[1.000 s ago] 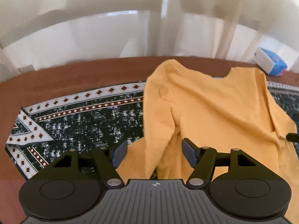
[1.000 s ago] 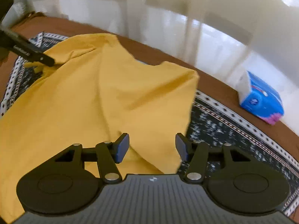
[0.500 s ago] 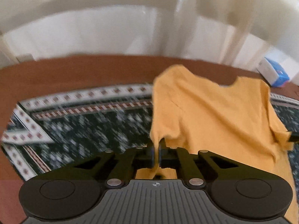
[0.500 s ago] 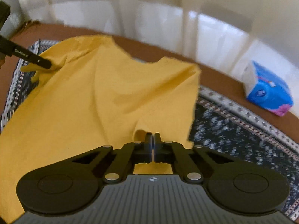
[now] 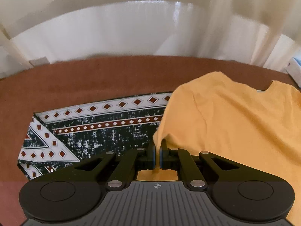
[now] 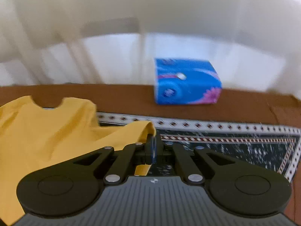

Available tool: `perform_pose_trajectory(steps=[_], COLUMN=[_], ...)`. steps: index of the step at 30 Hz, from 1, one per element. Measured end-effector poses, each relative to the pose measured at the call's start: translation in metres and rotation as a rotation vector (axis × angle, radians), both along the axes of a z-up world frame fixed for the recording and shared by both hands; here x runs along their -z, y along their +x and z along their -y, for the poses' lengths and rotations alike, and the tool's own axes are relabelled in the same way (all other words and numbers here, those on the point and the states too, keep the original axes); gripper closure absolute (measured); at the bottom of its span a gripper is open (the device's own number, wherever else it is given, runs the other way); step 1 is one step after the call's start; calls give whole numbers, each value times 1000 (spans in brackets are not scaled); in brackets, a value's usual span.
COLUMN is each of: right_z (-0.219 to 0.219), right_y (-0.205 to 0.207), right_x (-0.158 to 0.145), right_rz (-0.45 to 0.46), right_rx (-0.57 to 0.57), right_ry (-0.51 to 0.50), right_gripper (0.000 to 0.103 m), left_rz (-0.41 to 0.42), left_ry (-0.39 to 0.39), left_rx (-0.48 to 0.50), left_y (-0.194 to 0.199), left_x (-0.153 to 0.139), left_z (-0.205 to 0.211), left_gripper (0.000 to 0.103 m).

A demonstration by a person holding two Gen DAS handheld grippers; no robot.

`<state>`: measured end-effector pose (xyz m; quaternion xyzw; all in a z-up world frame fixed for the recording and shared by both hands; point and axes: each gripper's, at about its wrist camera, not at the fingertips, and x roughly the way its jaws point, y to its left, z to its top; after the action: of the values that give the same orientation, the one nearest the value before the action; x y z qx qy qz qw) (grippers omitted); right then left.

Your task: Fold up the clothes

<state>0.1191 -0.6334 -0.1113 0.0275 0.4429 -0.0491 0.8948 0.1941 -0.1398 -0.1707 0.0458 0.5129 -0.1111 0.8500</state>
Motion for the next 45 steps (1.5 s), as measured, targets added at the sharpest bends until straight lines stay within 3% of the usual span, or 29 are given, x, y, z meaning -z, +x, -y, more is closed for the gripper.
perform_pose_trajectory(steps=[5, 6, 8, 9, 10, 12, 13, 16, 18, 20, 22, 26, 32, 39, 41, 42, 43, 44, 45], right_z=[9, 10, 13, 16, 19, 24, 27, 25, 10, -12, -39, -83, -131, -140, -136, -134, -131, -130, -129], right_y=[-1, -3, -7, -8, -9, -12, -14, -24, -19, -3, 18, 64, 109, 128, 131, 132, 133, 133, 133], right_x=[32, 36, 43, 42, 40, 36, 30, -1, -22, -34, -38, -24, 12, 38, 41, 41, 42, 39, 36], right_rz=[-104, -120, -138, -132, -137, -148, -142, 2, 83, 129, 142, 105, 12, -59, -68, -75, -82, -78, -72], right_rx=[59, 75, 112, 126, 147, 204, 241, 252, 139, -13, -145, -318, -553, -632, -643, -652, -662, -669, -675], right_ry=[29, 38, 60, 74, 76, 62, 39, 6, 3, 23, 23, 76, 6, 23, 46, 60, 75, 88, 102], right_gripper=[102, 102, 101, 101, 97, 78, 74, 74, 71, 54, 52, 42, 39, 44, 48, 51, 61, 86, 96], left_rz=[-18, -12, 1, 7, 13, 25, 33, 94, 129, 145, 146, 130, 138, 82, 71, 69, 73, 76, 79], left_ry=[-15, -7, 9, 17, 24, 19, 8, -22, -58, -76, -60, -36, -9, -57, -62, -63, -64, -65, -67], left_rx=[-22, -28, -39, -45, -50, -67, -76, -82, -63, -20, 33, 131, 221, 271, 296, 303, 307, 310, 314], left_y=[2, 1, 1, 0, 0, -2, -3, -5, 0, 10, 22, 43, 68, 78, 76, 75, 74, 73, 72], left_x=[5, 4, 2, 1, 0, -6, -11, -31, -43, -47, -44, -32, -17, 2, 7, 9, 10, 11, 12], left_z=[-6, -7, -10, -11, -12, -17, -21, -20, -12, 6, 27, 70, 99, 101, 103, 104, 105, 105, 106], left_gripper=[102, 97, 79, 53, 43, 43, 43, 44, 43, 41, 40, 40, 35, 38, 50, 73, 100, 102, 102])
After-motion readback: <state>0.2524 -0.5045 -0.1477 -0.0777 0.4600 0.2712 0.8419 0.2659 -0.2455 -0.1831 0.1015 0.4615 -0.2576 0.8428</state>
